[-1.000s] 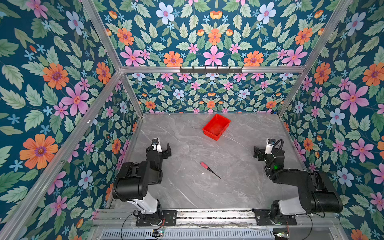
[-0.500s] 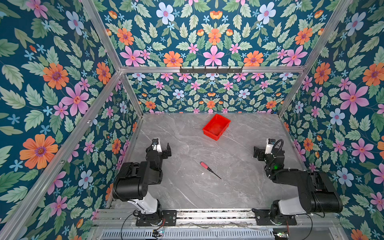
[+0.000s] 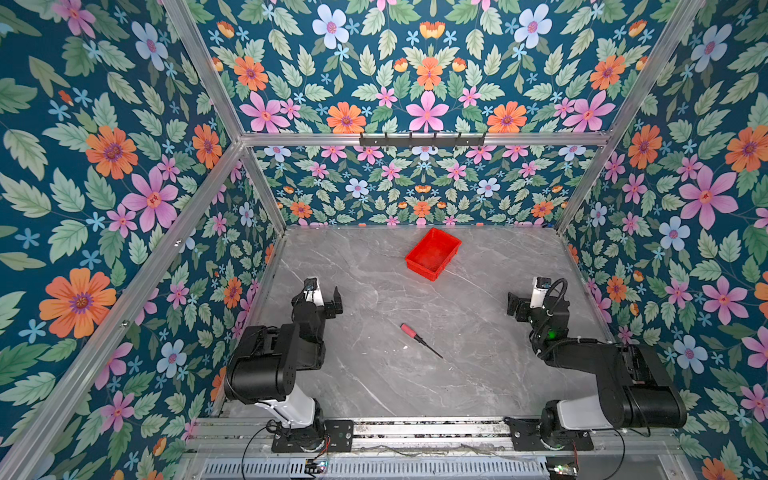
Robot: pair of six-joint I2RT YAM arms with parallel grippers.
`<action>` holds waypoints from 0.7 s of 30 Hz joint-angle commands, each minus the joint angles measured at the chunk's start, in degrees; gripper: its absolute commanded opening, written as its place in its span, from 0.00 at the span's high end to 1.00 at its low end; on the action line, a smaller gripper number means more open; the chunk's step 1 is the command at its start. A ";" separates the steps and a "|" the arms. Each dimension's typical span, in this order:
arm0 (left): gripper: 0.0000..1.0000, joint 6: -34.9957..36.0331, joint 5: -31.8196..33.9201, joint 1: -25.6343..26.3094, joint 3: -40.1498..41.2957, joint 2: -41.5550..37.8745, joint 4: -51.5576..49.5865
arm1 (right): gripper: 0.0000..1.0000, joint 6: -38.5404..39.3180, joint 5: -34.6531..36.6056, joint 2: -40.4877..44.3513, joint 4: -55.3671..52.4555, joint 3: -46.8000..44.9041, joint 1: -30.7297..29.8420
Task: Put the screwdriver in the bin
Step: Pick up the screwdriver from the center of the table.
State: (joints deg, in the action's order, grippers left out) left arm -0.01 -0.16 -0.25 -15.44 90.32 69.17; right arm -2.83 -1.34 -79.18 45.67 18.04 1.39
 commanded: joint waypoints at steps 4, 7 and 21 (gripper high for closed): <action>0.00 2.10 -2.35 1.26 0.02 -11.70 -8.02 | 0.01 2.90 0.36 11.68 -13.00 3.16 -2.75; 0.00 3.04 -2.46 3.18 -1.31 -19.34 -17.07 | 0.01 3.89 2.21 16.45 -19.42 4.95 -6.15; 0.00 22.73 -24.50 9.21 -17.19 -39.09 -64.58 | 0.01 4.73 11.32 20.13 -46.68 18.37 -29.95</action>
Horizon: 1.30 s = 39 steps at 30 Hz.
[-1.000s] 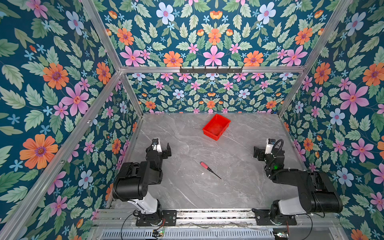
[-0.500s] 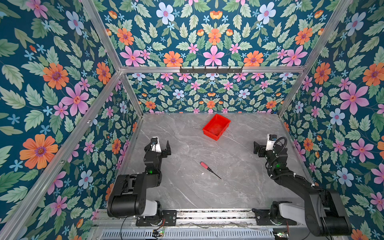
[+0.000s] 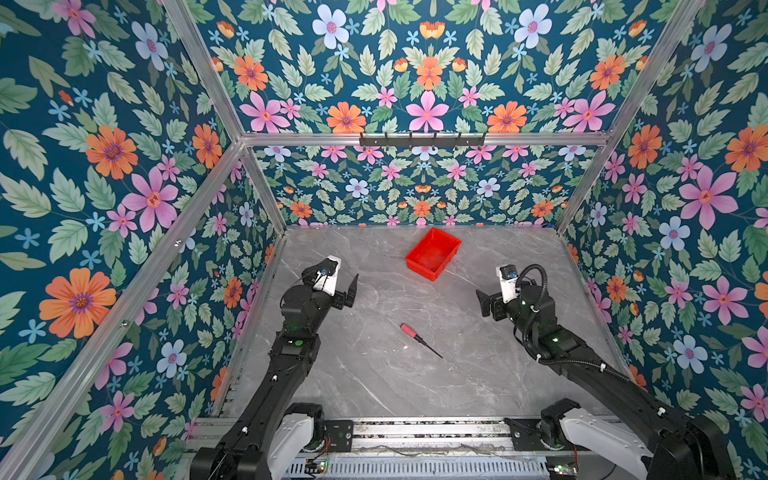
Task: Put the screwdriver in the bin
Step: Pick up the screwdriver from the center of the table.
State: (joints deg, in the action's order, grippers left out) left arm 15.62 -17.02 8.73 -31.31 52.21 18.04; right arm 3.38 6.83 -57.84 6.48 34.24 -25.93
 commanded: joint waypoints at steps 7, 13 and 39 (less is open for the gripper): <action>0.00 17.65 -15.22 0.80 -1.15 -3.70 -25.65 | 0.01 -8.51 3.30 -9.53 -15.61 9.82 -11.77; 0.00 23.67 -16.19 1.81 1.40 -8.85 -29.72 | 0.01 -13.70 1.27 -18.47 -17.06 14.19 -17.50; 0.00 29.56 -20.91 1.90 4.85 -17.28 -37.20 | 0.06 -16.02 -4.73 -52.47 -33.44 39.83 -23.90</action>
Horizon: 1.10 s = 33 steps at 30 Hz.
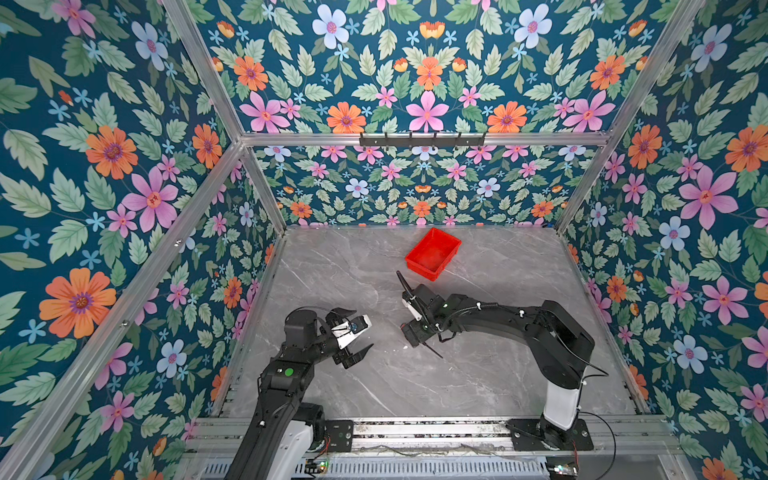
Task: Put the screwdriver in the bin
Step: Pick up the screwdriver from the center of the table.
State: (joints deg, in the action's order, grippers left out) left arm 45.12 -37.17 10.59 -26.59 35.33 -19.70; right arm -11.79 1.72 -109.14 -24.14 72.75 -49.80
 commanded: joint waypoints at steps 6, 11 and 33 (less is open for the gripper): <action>0.00 -0.21 -0.43 0.04 0.46 -0.63 0.98 | 0.21 -0.21 0.91 -4.71 -5.37 4.23 -0.12; 0.00 -0.24 -0.35 0.05 0.47 -0.50 1.42 | 0.34 0.84 2.52 -5.09 -5.37 4.51 -0.38; 0.00 0.32 -1.35 0.05 0.48 1.13 2.30 | 1.00 -0.29 4.73 -4.67 -5.09 3.78 -0.56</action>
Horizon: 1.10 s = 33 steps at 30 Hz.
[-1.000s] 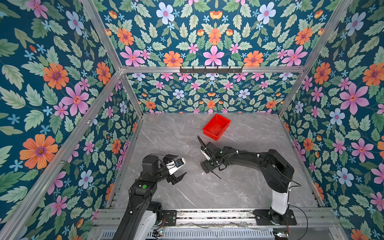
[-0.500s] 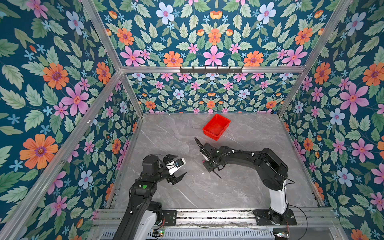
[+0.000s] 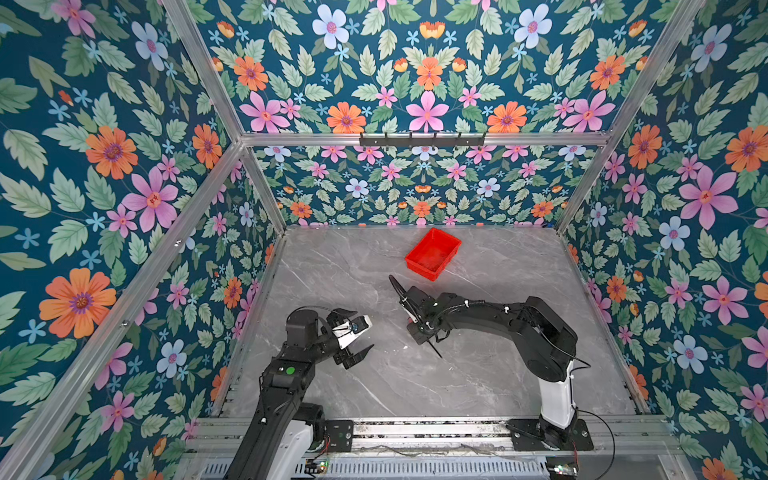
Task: Put the screwdriver in the bin
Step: Pick up the screwdriver from the center of the table.
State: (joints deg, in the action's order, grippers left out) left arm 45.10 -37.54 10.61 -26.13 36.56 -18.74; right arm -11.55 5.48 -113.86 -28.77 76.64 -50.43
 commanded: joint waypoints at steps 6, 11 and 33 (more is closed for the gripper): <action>0.00 0.08 -1.14 0.02 0.19 -0.60 1.14 | 1.00 -1.23 1.63 0.87 0.00 -0.39 0.07; 0.00 -2.32 -2.33 -0.02 -0.54 0.88 1.47 | 1.00 -1.79 2.55 3.35 1.89 -1.40 0.07; 0.00 -23.78 -2.99 2.64 4.02 8.50 35.18 | 1.00 -14.87 8.35 13.60 11.62 -0.87 5.80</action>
State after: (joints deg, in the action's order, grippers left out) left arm 27.55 -41.34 12.25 -22.81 43.83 6.42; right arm -21.30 11.20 -101.08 -20.91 75.42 -45.58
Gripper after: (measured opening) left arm 0.998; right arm 0.166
